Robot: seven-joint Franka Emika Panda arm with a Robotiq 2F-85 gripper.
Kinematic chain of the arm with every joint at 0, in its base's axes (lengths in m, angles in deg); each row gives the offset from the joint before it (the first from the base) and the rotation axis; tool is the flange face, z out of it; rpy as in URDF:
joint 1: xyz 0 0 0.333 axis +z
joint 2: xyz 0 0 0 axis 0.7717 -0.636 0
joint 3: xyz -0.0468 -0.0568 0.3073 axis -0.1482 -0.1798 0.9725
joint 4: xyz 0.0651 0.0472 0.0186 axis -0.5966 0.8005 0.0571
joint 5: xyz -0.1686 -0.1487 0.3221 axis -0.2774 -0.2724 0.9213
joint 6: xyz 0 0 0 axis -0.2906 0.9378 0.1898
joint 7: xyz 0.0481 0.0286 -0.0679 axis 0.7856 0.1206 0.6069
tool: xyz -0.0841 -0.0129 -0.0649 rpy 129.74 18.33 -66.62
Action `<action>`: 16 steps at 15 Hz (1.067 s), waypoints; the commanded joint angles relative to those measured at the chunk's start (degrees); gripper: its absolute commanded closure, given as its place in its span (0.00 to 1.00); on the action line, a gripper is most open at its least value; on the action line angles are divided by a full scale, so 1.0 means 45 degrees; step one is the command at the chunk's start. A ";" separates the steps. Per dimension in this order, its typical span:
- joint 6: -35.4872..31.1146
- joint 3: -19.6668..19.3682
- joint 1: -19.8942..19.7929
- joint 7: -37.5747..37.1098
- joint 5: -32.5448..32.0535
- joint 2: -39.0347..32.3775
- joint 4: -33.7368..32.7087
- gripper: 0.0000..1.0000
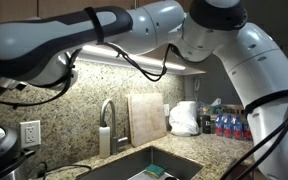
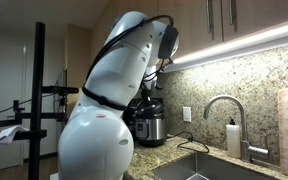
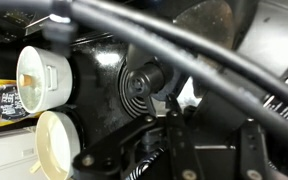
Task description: Remove the black lid from the rice cooker
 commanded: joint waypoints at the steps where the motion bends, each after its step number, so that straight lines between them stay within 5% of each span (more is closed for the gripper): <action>1: -0.0417 0.0511 -0.0262 -0.0069 0.0404 0.0344 -0.0257 0.93; 11: 0.6026 0.0816 -0.0395 0.0279 0.1852 -0.1166 -0.2782 0.93; 12: 0.6416 -0.0389 0.0575 0.0677 0.2674 -0.0840 -0.3104 0.93; 16: 0.7053 -0.2246 0.2253 0.0381 0.3191 -0.1262 -0.3886 0.93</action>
